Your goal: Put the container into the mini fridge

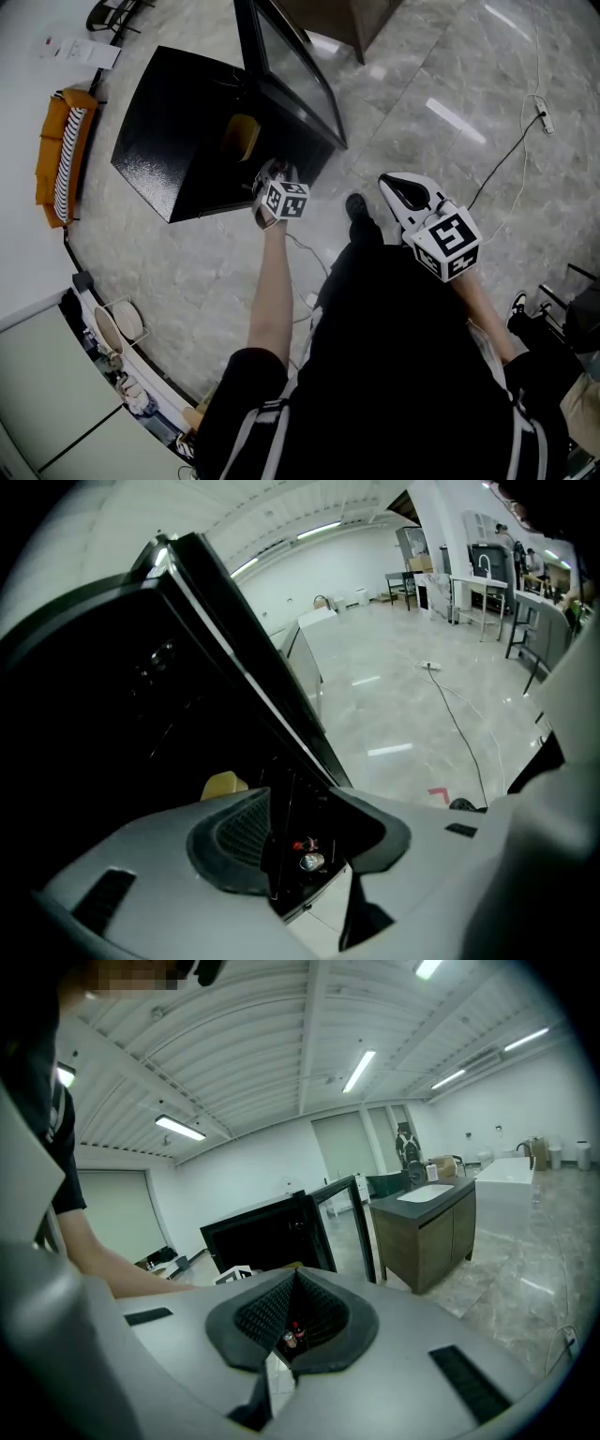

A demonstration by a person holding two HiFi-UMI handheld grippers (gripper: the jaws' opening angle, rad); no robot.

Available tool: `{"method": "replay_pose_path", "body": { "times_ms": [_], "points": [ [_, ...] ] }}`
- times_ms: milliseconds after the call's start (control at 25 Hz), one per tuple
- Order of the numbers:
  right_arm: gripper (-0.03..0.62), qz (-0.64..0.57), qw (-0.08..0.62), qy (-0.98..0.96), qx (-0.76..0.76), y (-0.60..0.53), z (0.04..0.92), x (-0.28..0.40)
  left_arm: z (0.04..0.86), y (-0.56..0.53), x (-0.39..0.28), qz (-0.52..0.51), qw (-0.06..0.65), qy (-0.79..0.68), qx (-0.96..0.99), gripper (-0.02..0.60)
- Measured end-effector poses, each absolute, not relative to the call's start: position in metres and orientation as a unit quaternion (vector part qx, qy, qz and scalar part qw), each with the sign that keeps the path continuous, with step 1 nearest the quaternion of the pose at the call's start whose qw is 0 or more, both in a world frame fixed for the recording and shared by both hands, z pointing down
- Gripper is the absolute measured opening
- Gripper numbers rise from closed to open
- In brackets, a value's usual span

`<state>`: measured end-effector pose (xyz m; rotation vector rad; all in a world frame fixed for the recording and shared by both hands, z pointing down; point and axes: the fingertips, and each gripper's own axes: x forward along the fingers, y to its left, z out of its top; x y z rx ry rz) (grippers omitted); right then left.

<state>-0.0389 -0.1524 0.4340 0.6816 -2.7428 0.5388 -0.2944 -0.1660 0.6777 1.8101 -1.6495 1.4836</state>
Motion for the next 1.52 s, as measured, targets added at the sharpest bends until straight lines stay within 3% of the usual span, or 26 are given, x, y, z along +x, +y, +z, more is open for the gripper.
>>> {"method": "replay_pose_path", "body": {
  "times_ms": [360, 480, 720, 1120, 1520],
  "points": [
    [0.018, 0.189, 0.125, -0.946, 0.231, -0.132, 0.434, 0.018, 0.624, -0.154, -0.193, 0.473, 0.114, -0.582, 0.651, 0.181],
    [0.018, 0.192, 0.126, -0.946, 0.23, -0.126, 0.437, 0.037, 0.6, -0.148, -0.163, 0.452, 0.102, -0.598, 0.654, 0.106],
    [0.018, 0.201, 0.12, -0.944, 0.232, -0.121, 0.44, 0.067, 0.56, -0.134, -0.108, 0.412, 0.09, -0.61, 0.671, 0.048],
    [0.018, 0.188, 0.105, -0.949, 0.228, -0.119, 0.425, 0.084, 0.48, -0.114, -0.057, 0.3, 0.091, -0.639, 0.703, 0.035],
    [0.018, 0.154, 0.071, -0.961, 0.219, -0.107, 0.388, 0.093, 0.391, -0.083, -0.023, 0.097, 0.127, -0.641, 0.75, 0.034]
  ]
}}
